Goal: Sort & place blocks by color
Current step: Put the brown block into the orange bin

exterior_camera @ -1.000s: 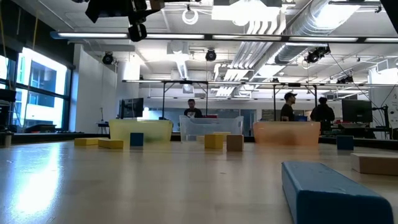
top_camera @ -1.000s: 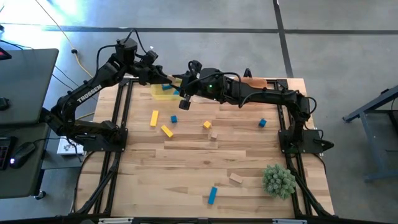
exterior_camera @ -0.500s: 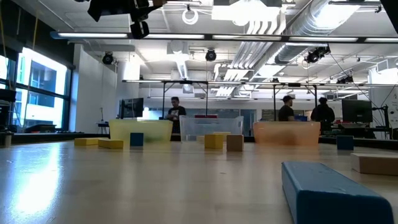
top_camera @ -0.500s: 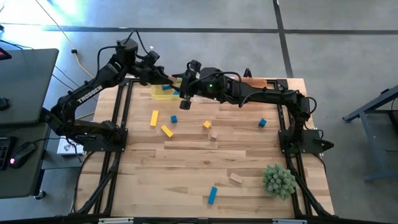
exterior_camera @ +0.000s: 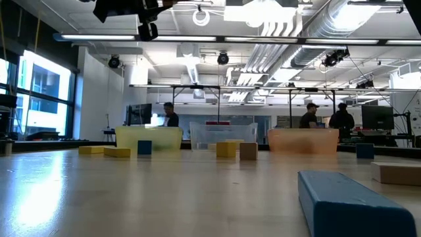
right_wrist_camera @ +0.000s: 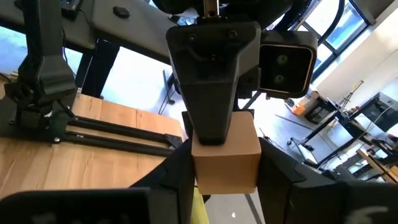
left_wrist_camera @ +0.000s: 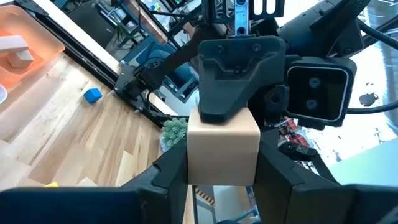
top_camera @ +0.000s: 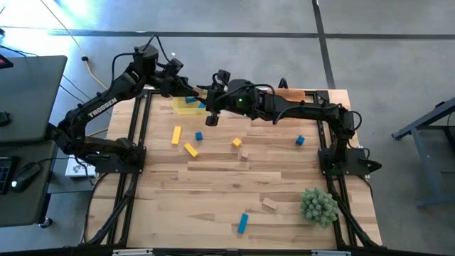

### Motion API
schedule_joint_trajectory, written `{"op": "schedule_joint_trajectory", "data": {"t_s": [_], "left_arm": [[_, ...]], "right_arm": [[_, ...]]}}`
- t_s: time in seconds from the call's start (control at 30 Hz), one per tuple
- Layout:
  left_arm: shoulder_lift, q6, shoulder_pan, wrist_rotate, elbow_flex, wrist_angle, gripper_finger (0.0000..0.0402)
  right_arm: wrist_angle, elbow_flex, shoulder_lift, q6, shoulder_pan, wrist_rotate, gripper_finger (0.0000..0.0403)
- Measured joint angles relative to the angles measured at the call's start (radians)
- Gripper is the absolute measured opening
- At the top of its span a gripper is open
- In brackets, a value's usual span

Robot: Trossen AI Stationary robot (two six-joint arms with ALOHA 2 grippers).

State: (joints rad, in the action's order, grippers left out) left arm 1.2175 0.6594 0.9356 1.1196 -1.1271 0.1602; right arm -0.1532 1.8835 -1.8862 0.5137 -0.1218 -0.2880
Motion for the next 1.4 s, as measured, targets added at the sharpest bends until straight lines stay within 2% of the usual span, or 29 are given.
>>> {"op": "schedule_joint_trajectory", "data": {"t_s": [0.13, 0.37, 0.6, 0.9, 1.13, 1.4], "left_arm": [[0.000, 0.000, 0.009, -0.023, 0.000, -0.004, 0.0138], [0.004, -0.104, 0.012, -0.062, 0.000, -0.003, 0.0182], [0.005, -0.141, 0.013, -0.086, 0.000, 0.000, 0.0210], [0.005, -0.162, 0.014, -0.083, 0.000, 0.000, 0.0213], [0.005, -0.193, 0.014, -0.083, 0.000, 0.000, 0.0213], [0.005, -0.192, 0.014, -0.084, 0.000, 0.000, 0.0213]], "right_arm": [[0.002, 0.000, -0.001, -0.007, 0.007, -0.044, 0.0107], [-0.023, 0.000, -0.002, -0.030, 0.018, -0.109, 0.0107], [-0.092, 0.000, -0.001, -0.115, 0.032, -0.203, 0.0107], [-0.257, 0.000, 0.000, -0.225, 0.050, -0.398, 0.0107], [-0.411, 0.000, 0.000, -0.357, 0.051, -0.415, 0.0107], [-0.609, 0.000, 0.000, -0.438, 0.021, -0.489, 0.0107]]}}
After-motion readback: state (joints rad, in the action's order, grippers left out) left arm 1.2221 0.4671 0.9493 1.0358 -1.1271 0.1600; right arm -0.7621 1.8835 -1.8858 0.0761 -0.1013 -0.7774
